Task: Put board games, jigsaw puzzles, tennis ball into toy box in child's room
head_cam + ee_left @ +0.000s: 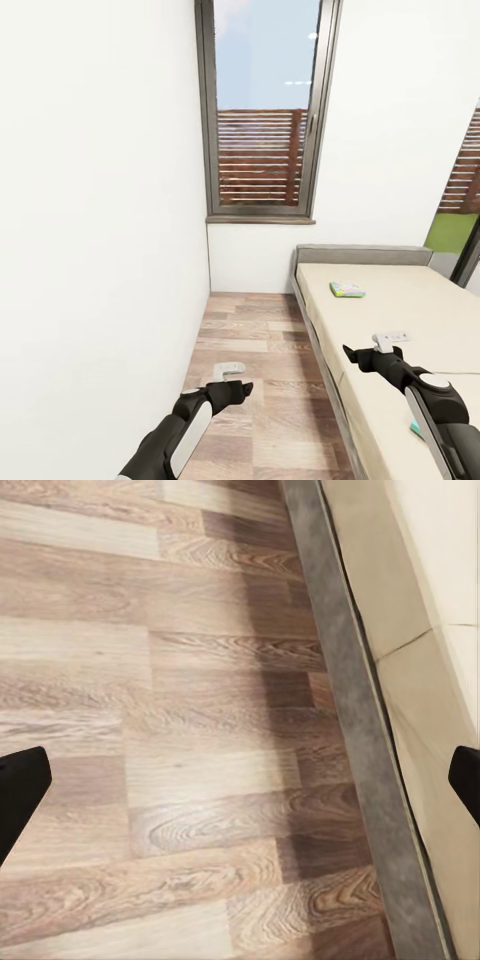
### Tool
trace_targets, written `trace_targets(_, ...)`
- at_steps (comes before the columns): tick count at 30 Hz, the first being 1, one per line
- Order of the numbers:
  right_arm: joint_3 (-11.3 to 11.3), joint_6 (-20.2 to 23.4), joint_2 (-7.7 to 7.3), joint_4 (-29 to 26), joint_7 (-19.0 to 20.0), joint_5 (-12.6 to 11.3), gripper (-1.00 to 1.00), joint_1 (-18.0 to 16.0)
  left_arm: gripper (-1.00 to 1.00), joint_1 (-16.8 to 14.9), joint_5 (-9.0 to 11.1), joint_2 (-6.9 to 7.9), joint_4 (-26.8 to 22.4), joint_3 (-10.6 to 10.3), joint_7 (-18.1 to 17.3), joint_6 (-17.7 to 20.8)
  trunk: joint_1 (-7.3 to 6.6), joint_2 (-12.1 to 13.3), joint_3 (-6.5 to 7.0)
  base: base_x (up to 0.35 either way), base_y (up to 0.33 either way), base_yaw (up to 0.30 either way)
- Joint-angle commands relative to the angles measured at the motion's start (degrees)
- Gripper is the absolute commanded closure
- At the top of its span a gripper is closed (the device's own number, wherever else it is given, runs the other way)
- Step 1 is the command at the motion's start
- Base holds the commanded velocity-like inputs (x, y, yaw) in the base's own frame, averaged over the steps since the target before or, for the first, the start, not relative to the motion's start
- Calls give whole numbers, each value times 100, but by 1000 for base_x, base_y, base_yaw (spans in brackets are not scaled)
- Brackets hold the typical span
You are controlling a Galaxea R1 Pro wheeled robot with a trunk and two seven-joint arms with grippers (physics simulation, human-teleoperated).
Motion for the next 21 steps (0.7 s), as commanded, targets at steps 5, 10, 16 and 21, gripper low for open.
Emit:
trace_targets(5, -7, 27, 0, -7, 24, -7, -100, -4, -100, -4, 63, 2, -9, -13, 50, 20, 0, -4, -7, 17, -4, -2)
trace_targets(10, -8, 24, 0, -8, 30, -7, -100, -4, -100, -4, 58, 7, -9, -13, 49, 21, 0, -4, -7, 193, -96, 0)
trace_targets(16, -8, 25, 0, -8, 30, -7, -100, -4, -100, -4, 58, 10, -9, -13, 43, 21, 0, -4, -7, 303, -113, 0)
trace_targets(21, -8, 25, 0, -8, 30, -7, -100, -4, -100, -4, 60, 11, -9, -13, 41, 21, 0, -4, -7, 325, -97, 0)
